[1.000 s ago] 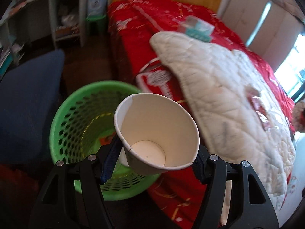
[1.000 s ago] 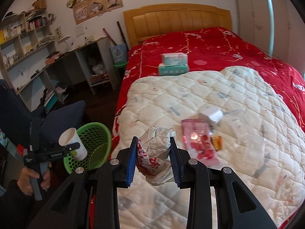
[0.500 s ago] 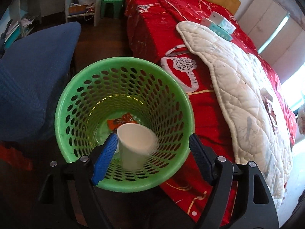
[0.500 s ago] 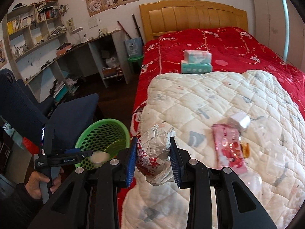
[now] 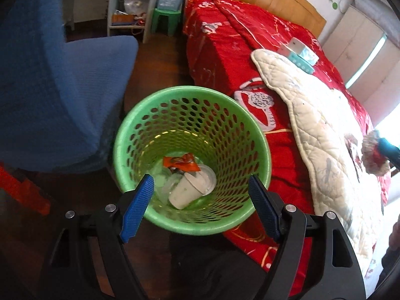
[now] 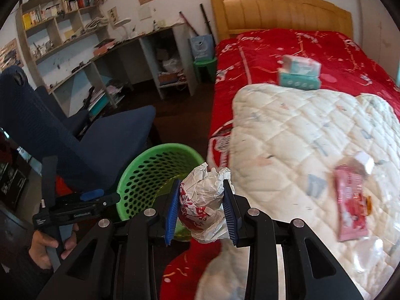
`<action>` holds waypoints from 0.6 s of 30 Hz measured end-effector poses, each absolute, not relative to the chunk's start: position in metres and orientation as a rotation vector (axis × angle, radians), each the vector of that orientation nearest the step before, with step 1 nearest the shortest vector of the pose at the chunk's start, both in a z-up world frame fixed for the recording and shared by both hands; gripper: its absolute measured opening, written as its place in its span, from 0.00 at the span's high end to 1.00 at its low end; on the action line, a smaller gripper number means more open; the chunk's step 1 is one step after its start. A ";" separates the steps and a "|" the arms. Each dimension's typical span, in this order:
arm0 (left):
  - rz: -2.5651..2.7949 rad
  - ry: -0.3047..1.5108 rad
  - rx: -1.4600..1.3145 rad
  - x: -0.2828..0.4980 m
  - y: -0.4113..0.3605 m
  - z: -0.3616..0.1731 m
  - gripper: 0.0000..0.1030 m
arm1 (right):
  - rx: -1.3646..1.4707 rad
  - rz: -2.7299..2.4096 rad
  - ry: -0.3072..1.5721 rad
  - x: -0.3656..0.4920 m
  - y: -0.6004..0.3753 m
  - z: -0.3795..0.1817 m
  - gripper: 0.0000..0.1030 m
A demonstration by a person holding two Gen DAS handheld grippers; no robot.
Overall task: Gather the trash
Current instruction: 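Carry the tissue over the green wastebasket with the right tool and release it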
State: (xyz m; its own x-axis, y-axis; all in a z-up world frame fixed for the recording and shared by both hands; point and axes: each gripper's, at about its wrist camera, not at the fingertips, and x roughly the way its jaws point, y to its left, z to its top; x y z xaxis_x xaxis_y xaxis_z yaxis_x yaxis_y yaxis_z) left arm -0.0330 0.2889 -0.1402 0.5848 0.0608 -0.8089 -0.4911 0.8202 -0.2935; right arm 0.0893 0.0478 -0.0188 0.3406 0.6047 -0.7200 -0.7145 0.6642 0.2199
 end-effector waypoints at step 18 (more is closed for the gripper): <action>0.379 0.885 -0.590 -0.067 0.308 -0.149 0.26 | -0.188 0.954 0.950 0.086 0.162 -0.061 0.52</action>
State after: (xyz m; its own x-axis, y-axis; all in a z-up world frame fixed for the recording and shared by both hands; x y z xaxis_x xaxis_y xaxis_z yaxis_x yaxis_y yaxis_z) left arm -0.0667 0.3076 -0.1492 0.5835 0.0692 -0.8091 -0.5380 0.7793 -0.3214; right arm 0.0862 0.1619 -0.0608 0.2251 0.6094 -0.7602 -0.7626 0.5959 0.2519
